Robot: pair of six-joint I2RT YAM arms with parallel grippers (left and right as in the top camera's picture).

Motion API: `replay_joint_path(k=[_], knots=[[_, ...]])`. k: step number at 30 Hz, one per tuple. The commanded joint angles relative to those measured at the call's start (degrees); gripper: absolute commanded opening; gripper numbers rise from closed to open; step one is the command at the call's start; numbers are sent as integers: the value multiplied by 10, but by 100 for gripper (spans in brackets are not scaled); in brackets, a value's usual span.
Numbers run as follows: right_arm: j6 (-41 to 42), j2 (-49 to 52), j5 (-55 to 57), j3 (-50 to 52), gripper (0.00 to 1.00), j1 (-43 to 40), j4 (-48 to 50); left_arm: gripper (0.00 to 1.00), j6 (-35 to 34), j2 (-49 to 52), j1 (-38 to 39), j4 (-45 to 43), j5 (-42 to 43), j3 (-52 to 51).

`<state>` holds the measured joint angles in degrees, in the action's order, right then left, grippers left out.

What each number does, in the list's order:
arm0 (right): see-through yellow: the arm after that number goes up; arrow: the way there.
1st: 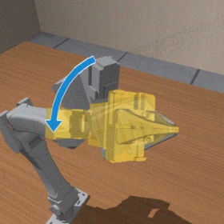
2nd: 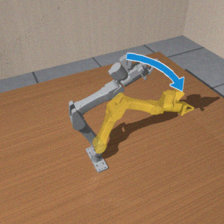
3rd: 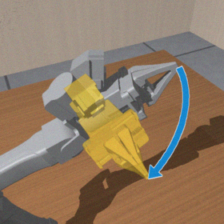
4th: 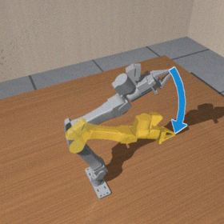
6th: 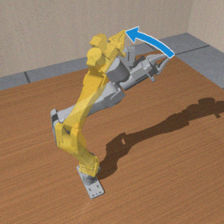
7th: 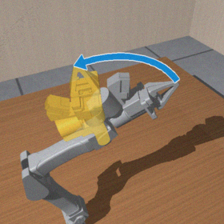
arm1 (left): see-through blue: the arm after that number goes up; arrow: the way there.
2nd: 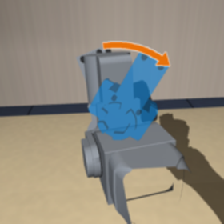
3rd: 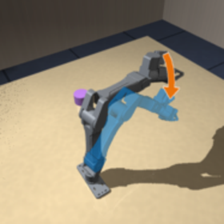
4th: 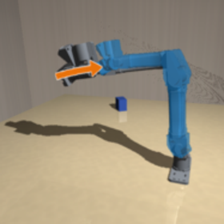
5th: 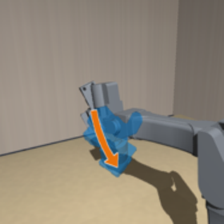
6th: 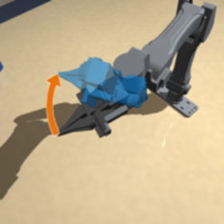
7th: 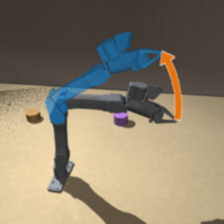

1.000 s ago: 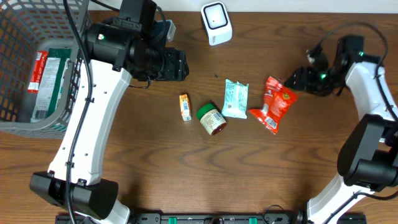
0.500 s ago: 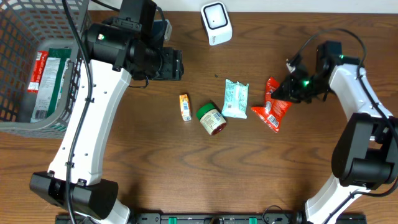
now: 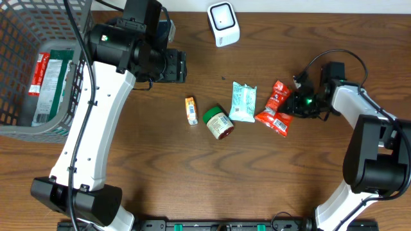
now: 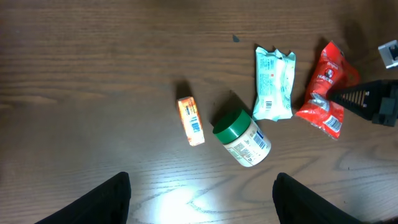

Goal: Scan the item barcode
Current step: 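Release the red bag and raise the right gripper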

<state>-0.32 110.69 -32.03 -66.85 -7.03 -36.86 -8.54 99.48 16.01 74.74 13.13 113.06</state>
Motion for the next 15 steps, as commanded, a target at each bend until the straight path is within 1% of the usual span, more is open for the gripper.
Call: replay_joint_path(k=[1, 5, 8, 12, 15], knots=[[20, -1, -9, -50, 17, -9, -9, 73, 12, 5, -1, 2, -9, 3], [20, -1, -149, -127, 17, -7, -68, 73, 12, 5, -1, 2, -8, 3], [20, -1, -195, -139, 13, -3, -104, 73, 12, 5, -1, 3, -8, 3], [-9, -1, -148, -120, 5, 15, -143, 73, 12, 5, -1, 2, -8, 3], [-15, -1, -66, -85, 4, 35, -150, 73, 12, 5, -1, 2, -8, 3]])
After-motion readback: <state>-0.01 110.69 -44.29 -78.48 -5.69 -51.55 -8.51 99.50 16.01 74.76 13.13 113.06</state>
